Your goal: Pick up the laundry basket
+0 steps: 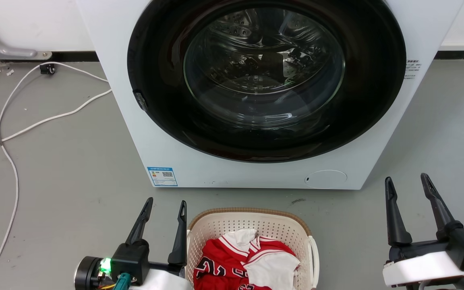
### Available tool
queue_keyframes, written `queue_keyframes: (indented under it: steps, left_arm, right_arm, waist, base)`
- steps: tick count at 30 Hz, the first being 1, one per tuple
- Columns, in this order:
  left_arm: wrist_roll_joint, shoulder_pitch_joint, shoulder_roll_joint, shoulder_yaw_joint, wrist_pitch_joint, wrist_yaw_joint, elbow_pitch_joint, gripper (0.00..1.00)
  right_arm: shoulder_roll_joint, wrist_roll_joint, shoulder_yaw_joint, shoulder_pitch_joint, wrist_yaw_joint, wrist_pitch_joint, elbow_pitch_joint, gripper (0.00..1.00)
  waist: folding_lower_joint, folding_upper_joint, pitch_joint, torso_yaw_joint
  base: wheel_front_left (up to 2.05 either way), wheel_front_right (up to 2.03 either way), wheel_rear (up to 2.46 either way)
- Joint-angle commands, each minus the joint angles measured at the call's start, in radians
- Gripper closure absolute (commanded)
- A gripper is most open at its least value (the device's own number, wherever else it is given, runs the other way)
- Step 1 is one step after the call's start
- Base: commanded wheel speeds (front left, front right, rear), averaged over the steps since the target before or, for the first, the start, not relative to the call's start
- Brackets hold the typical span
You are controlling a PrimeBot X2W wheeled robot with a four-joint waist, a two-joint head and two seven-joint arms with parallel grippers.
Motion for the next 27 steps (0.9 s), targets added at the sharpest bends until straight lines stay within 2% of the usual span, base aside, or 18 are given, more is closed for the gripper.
queue_keyframes:
  steps: [1, 12, 27]
  left_arm:
    - [0.03, 0.005, -0.003, 0.005, -0.009, -0.007, -0.003, 0.0]
    - [0.133, 0.021, -0.023, 0.011, -0.029, -0.024, -0.009, 0.0]
    - [0.123, 0.018, -0.043, 0.048, -0.027, -0.053, 0.017, 0.0]
  right_arm:
    - [-0.003, -0.023, 0.001, 0.009, 0.0, -0.009, -0.01, 0.0]
    - [-0.003, -0.101, 0.0, 0.014, 0.0, -0.028, -0.023, 0.0]
    - [-0.003, -0.078, 0.0, 0.01, 0.0, -0.028, -0.003, 0.0]
  waist:
    - [0.0, 0.0, 0.001, 0.0]
    - [0.0, 0.0, -0.002, -0.001]
    - [0.0, 0.0, 0.019, 0.001]
  base:
    - [0.0, 0.0, 0.0]
    - [0.0, 0.0, 0.0]
    - [0.0, 0.0, 0.0]
